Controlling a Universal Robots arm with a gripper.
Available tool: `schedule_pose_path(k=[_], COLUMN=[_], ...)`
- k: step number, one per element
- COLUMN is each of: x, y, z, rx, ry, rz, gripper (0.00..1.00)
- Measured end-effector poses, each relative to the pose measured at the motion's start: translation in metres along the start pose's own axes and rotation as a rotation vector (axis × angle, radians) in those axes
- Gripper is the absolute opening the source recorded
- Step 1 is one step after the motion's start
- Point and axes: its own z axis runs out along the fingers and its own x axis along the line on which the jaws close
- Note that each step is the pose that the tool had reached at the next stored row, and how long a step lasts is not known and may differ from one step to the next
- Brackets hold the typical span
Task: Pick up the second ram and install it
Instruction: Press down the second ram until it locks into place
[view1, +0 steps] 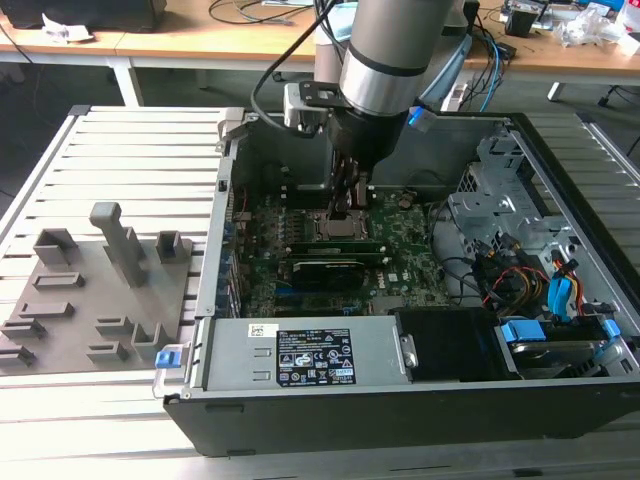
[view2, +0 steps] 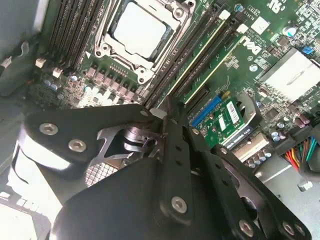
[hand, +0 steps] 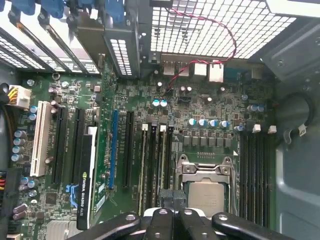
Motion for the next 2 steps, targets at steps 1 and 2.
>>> schedule_pose_path(k=[1, 2], x=[0.0, 0.0], y=[0.0, 0.0], z=[0.0, 0.0], rx=[0.0, 0.0], ry=[-0.0001, 0.0], rz=[0.0, 0.0], gripper=[0.11, 0.11])
